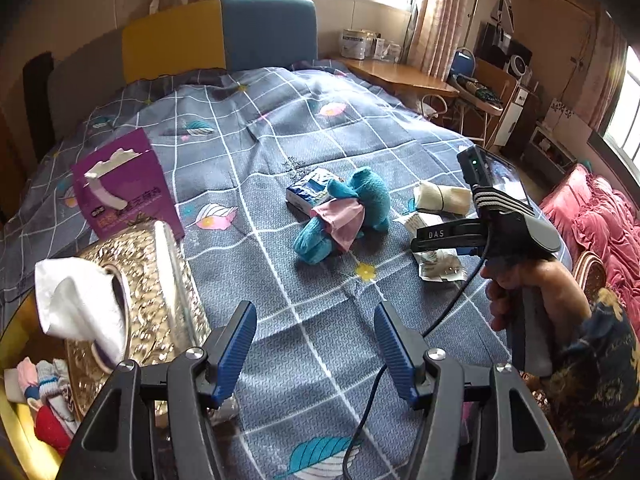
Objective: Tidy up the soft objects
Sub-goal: 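Grasp the white printed packet with the right tool, then grasp the blue teddy with pink cloth with the left tool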
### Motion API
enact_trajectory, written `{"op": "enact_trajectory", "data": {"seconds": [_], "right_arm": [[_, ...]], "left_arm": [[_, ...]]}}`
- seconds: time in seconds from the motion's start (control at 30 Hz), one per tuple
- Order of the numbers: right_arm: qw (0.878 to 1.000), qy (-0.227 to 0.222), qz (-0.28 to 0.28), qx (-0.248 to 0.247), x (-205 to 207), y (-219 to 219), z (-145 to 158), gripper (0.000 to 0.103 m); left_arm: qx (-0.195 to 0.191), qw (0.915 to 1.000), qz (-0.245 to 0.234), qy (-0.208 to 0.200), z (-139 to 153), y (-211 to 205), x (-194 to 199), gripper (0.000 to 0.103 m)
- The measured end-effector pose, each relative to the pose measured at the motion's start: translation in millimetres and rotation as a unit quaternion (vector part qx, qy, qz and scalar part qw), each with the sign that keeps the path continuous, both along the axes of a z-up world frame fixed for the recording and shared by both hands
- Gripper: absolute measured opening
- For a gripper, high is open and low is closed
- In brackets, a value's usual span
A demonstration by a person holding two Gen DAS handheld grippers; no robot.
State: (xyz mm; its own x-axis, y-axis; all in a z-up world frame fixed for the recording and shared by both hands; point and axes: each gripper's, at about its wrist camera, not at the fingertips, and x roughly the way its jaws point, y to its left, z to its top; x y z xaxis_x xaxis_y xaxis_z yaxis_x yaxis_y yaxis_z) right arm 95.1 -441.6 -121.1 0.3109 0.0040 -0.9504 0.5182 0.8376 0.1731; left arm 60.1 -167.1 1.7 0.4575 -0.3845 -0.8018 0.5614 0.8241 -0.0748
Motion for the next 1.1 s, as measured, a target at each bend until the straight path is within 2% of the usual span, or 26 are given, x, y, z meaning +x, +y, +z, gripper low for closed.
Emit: {"op": "enact_trajectory", "data": {"seconds": [0.13,0.33,0.4,0.57,0.7,0.83,0.87,0.93,1.03,1.1], "right_arm": [[1.0,-0.004,0.001,0.014,3.2,-4.3,1.5,0.069],[0.999,-0.006,-0.015,0.028,-1.4,-14.1,0.4,0.073],[0.999,-0.005,-0.027,0.032,-4.1,-19.4,-0.1,0.085],[0.999,0.002,-0.036,0.026,-7.8,-24.9,0.2,0.086],[0.999,0.014,-0.032,0.012,-4.4,-19.9,-1.5,0.09],[0.999,0.016,-0.042,0.003,-5.4,-22.3,0.0,0.089],[0.999,0.012,-0.044,0.006,-6.9,-24.7,0.8,0.089],[0.998,-0.001,-0.056,0.012,-12.9,-34.8,3.2,0.086],[0.997,-0.021,-0.067,0.021,-17.9,-41.9,8.5,0.078],[0.997,-0.028,-0.07,0.023,-20.0,-44.5,10.9,0.068]], "left_arm": [[0.011,0.9999,-0.008,-0.005,1.2,-24.3,17.3,0.062],[0.06,0.9976,-0.031,-0.015,-14.5,-71.2,46.2,0.062],[0.081,0.9954,-0.044,-0.025,-19.3,-87.1,51.3,0.062],[0.122,0.9875,-0.091,-0.039,-41.1,-131.7,68.0,0.062],[0.127,0.9847,-0.115,-0.034,-62.2,-149.2,84.3,0.064],[0.141,0.9795,-0.134,-0.051,-74.3,-156.7,96.0,0.069],[0.144,0.9782,-0.14,-0.054,-76.3,-158.2,97.9,0.073],[0.147,0.9754,-0.156,-0.051,-81.8,-160.7,102.7,0.076],[0.164,0.9692,-0.176,-0.055,-93.6,-167.9,103.4,0.076],[0.176,0.9666,-0.179,-0.051,-103.5,-171.9,100.9,0.075]]}}
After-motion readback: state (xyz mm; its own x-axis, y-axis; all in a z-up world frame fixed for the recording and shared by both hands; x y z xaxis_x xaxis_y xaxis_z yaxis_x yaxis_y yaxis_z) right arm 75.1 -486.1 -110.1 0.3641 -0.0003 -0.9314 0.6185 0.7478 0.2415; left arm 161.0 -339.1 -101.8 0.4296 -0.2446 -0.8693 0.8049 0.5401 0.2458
